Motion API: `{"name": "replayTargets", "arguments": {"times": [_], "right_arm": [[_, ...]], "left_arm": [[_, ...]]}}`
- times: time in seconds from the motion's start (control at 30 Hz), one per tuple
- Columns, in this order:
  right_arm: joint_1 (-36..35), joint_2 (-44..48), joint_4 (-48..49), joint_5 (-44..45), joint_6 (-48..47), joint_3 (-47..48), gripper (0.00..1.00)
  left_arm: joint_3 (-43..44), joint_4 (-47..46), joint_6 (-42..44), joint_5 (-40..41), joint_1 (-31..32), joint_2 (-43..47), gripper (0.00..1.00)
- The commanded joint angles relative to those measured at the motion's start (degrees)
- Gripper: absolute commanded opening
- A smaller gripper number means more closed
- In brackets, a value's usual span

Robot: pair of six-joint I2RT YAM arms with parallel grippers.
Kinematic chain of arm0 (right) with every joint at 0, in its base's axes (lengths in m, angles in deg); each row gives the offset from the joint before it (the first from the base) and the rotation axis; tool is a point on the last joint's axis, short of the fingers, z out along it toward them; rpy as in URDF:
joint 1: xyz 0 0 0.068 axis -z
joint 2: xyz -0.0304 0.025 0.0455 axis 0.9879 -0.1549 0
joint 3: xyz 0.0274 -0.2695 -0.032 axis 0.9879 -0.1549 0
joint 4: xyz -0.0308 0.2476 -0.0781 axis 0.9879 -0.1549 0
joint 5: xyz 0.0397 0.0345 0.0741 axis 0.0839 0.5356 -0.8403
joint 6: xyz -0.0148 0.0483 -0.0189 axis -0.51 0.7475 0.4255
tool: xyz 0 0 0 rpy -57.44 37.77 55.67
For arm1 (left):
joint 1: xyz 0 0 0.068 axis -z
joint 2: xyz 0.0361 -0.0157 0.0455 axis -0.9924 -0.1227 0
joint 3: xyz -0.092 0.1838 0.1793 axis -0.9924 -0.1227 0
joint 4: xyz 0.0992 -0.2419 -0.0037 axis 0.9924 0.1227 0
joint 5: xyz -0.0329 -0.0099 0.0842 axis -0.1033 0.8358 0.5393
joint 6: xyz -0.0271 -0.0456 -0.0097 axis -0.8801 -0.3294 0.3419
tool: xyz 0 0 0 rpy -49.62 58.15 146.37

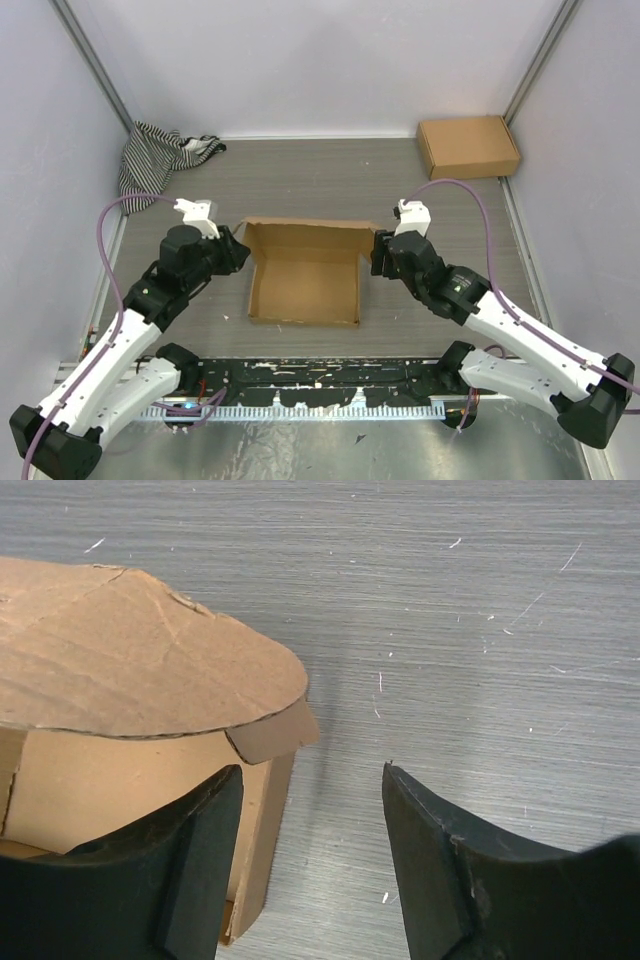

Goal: Fold the paper box

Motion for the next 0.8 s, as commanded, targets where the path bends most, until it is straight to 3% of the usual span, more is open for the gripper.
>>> {"name": "replayTargets", "arguments": {"times": [0.0,0.2,0.3,0.37,0.47,0.53,0.77], "right_arm": [[-0.1,-1.2,3.0,-0.8,-3.8,4.3,0.63],[-0.2,-5.7,6.0,3.5,-5.6,4.8,0.63],[-0.1,-8.4,10.0,2.4,-7.1,4.4,0.58],[-0.2,-9.5,11.1,1.9,-7.5,4.7,0.46],[-0.2,-11.0,12.2,1.8,-7.3,5.8,0.14],[-0.2,-12.5,12.2,2.8,-7.4,7.2,0.02],[-0.1,-19.6,16.3,9.5,-10.8,14.2,0.01]], "left_arm": [[1.3,-1.3,-0.3,0.0,0.0,-1.6,0.40],[2.0,-2.8,-0.5,1.3,0.0,-2.2,0.40],[3.2,-3.6,-0.4,1.9,0.0,-3.7,0.40],[3.7,-4.2,-0.1,2.2,0.0,-4.5,0.34],[4.5,-6.3,1.0,2.0,0.0,-5.2,0.12],[5.0,-8.2,1.7,1.9,0.0,-5.8,0.06],[9.7,-11.5,3.1,0.8,0.0,-11.7,0.03]]}}
